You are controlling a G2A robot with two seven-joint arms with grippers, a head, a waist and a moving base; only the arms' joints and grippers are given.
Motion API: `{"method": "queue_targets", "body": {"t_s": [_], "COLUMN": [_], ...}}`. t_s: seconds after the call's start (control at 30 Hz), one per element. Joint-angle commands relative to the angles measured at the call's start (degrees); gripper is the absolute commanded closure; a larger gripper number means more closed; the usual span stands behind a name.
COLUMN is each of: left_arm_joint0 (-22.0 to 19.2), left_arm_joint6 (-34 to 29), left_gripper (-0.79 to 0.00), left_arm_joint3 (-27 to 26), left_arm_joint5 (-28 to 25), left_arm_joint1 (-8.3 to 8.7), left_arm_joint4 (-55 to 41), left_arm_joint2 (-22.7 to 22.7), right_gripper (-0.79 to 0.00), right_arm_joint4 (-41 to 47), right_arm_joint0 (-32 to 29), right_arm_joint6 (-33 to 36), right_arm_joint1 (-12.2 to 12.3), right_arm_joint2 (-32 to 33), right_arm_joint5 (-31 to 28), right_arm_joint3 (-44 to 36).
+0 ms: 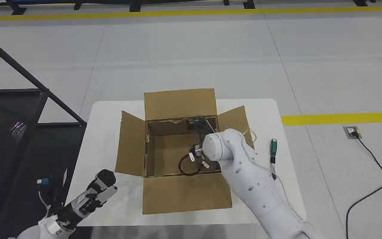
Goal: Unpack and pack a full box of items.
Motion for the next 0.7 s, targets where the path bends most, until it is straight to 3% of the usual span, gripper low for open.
{"method": "queue_targets", "body": {"t_s": [0.0, 0.13, 0.27, 0.47, 0.67], "left_arm_joint0": [0.06, 0.03, 0.00, 0.15, -0.13], "left_arm_joint6": [0.03, -0.07, -0.14, 0.02, -0.34], "left_gripper": [-0.785, -0.785, -0.785, -0.785, -0.785], "left_arm_joint3": [0.05, 0.19, 0.25, 0.91, 1.19], "left_arm_joint5": [-0.13, -0.17, -0.20, -0.77, -0.71], "left_arm_joint1": [-0.02, -0.05, -0.07, -0.11, -0.11], "left_arm_joint4": [-0.05, -0.11, -0.13, -0.55, -1.20], "left_arm_joint2": [0.02, 0.05, 0.04, -0.37, -0.41], "right_gripper": [0.000, 0.000, 0.000, 0.000, 0.000], "right_arm_joint4": [-0.26, -1.65, -5.75, -16.10, -21.55], "right_arm_joint0": [-2.82, -7.75, -12.19, -22.07, -27.71], "right_arm_joint6": [1.25, 3.44, 3.56, -0.92, -2.92], "right_arm_joint1": [0.81, 2.21, 3.23, 4.82, 5.58], "right_arm_joint2": [1.68, 4.61, 6.95, 14.95, 23.42], "right_arm_joint5": [-2.49, -6.44, -6.07, 0.68, 6.78], "right_arm_joint3": [-7.06, -19.12, -29.72, -46.50, -51.83]}}
